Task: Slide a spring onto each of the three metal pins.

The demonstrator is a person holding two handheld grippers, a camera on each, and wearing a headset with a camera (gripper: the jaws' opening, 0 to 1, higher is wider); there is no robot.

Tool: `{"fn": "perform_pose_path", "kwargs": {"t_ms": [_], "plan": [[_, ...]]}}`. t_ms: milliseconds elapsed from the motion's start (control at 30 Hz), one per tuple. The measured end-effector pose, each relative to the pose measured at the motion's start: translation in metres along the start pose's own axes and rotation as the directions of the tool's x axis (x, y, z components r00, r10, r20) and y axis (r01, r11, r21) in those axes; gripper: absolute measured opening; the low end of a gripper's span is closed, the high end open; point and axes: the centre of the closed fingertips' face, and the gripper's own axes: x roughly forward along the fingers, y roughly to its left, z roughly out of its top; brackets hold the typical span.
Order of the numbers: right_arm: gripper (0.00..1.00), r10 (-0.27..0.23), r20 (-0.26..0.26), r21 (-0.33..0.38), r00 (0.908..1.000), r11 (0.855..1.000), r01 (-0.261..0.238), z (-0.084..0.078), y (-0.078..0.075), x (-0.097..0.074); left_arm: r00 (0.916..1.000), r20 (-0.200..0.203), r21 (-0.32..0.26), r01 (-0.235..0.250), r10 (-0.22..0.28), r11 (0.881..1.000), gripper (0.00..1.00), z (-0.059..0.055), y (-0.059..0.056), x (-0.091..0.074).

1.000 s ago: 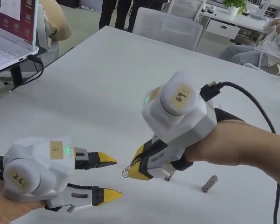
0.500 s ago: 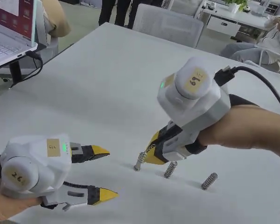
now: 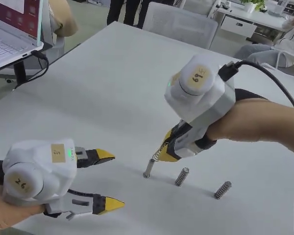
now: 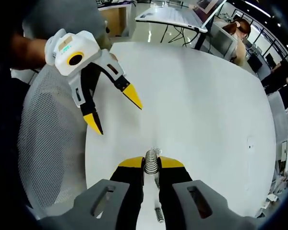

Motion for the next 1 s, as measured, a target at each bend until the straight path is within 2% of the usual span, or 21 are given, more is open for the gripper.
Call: {"fn": "perform_pose_path", "kwargs": {"t_ms": [300, 600, 1000], "plan": [[0.08, 0.011, -0.048, -0.018, 0.9988, 1.0, -0.011, -0.005, -0.008, 0.015, 1.0, 0.001, -0.005, 0.001, -0.001, 1.0, 0.53, 0.0, 0.0, 0.002], [0.08, 0.023, -0.075, -0.033, 0.9969, 0.999, -0.026, -0.008, -0.016, 0.028, 1.0, -0.002, -0.01, 0.001, -0.001, 1.0, 0.54, -0.001, 0.0, 0.001], [0.08, 0.038, -0.095, -0.034, 0.9947, 0.999, -0.042, -0.009, -0.017, 0.034, 1.0, -0.007, -0.025, -0.003, 0.002, 1.0, 0.53, -0.005, 0.001, -0.003]]}}
